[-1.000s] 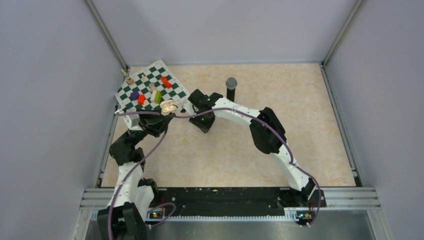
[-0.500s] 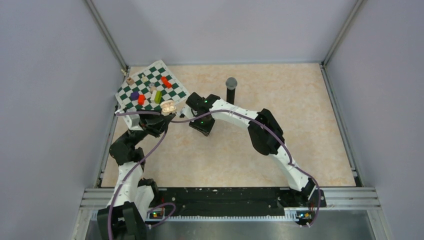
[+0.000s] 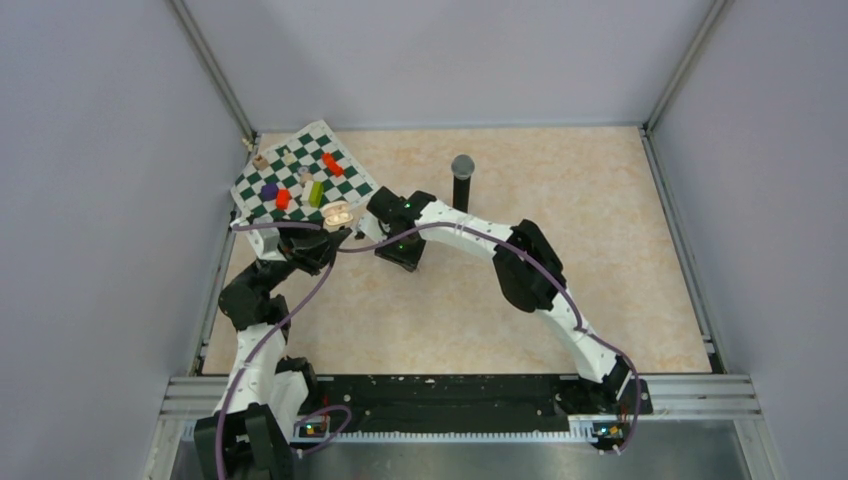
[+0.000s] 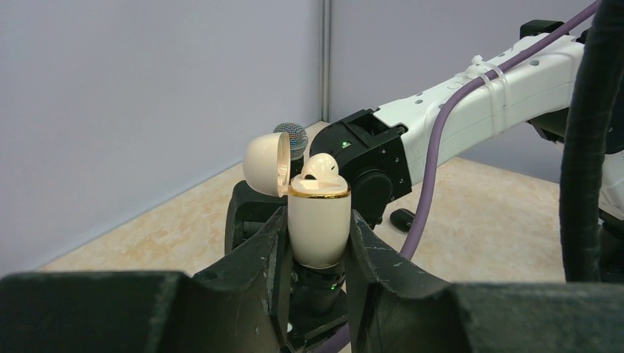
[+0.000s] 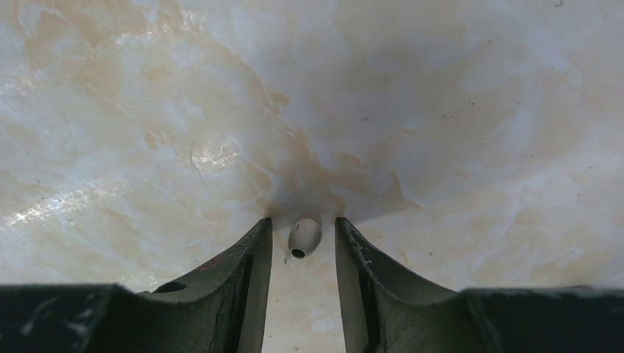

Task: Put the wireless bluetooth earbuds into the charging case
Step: Pick up the earbud from the center of the board.

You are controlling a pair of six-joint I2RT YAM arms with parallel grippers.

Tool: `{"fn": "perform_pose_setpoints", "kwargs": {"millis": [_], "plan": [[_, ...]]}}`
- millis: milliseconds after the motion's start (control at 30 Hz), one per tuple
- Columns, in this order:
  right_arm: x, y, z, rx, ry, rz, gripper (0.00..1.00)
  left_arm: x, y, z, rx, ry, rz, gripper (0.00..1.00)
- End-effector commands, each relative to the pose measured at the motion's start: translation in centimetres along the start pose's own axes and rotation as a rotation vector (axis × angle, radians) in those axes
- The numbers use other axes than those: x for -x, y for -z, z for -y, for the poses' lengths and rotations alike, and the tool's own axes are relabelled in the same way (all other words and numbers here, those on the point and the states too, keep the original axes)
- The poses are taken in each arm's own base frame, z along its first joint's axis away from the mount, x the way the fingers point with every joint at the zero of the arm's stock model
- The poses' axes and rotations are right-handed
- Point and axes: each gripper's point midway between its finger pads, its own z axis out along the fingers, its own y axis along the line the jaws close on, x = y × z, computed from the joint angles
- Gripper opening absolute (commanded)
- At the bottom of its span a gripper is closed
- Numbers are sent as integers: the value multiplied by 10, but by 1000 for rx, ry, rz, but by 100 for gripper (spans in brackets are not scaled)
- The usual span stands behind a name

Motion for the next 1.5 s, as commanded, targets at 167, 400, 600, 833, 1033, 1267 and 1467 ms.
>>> {"fn": "perform_pose_setpoints", "kwargs": {"millis": [167, 400, 600, 833, 1033, 1267, 1467], "plan": [[4, -3, -5, -18, 168, -25, 40, 8, -1, 3, -14, -40, 19, 0], [0, -2, -13, -5, 242, -42, 39, 8, -1, 3, -15, -43, 19, 0], [-5, -2, -7, -38, 241, -67, 34, 8, -1, 3, -16, -40, 18, 0], [-8, 0, -5, -52, 246, -81, 28, 8, -1, 4, -17, -37, 17, 0], [0, 4, -5, -45, 244, -53, 20, 8, -1, 3, -16, -38, 18, 0], [15, 13, -7, -39, 250, 15, 10, 7, -1, 3, -16, -34, 16, 0], [29, 35, 1, -86, 238, 92, 8, 7, -1, 4, -21, -35, 10, 0]]}}
